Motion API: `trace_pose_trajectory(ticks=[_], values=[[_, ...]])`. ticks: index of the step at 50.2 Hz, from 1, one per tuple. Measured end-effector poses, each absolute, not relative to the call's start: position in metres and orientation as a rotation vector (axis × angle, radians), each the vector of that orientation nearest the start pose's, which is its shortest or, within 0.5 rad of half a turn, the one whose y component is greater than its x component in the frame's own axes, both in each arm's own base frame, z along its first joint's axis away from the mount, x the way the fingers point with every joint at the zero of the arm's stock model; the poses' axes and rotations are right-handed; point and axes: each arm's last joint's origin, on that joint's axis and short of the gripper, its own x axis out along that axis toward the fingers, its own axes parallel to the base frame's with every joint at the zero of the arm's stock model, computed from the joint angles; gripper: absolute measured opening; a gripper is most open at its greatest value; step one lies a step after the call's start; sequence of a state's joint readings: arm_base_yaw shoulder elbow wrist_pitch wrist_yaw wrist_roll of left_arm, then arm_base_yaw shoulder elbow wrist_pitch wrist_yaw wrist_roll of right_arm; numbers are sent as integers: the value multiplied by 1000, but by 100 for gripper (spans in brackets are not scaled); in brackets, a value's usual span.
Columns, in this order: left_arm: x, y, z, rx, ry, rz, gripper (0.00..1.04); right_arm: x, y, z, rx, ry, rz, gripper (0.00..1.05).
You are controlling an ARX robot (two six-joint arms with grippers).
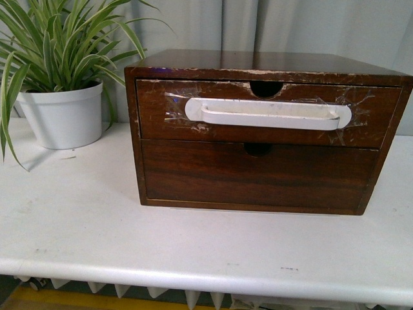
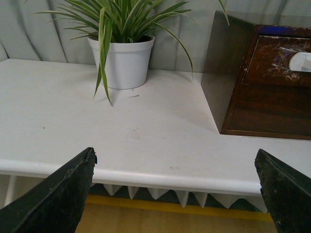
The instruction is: Open drawer
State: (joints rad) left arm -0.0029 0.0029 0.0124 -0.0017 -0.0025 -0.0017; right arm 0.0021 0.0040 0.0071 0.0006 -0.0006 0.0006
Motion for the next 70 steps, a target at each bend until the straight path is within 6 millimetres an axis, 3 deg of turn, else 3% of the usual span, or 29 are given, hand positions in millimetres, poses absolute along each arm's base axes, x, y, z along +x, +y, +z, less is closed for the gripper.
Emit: trace_pose_trajectory(ticks=[70], values=[[97,0,167,-2,-8,0,99,98,0,166,1,-4,3,96]])
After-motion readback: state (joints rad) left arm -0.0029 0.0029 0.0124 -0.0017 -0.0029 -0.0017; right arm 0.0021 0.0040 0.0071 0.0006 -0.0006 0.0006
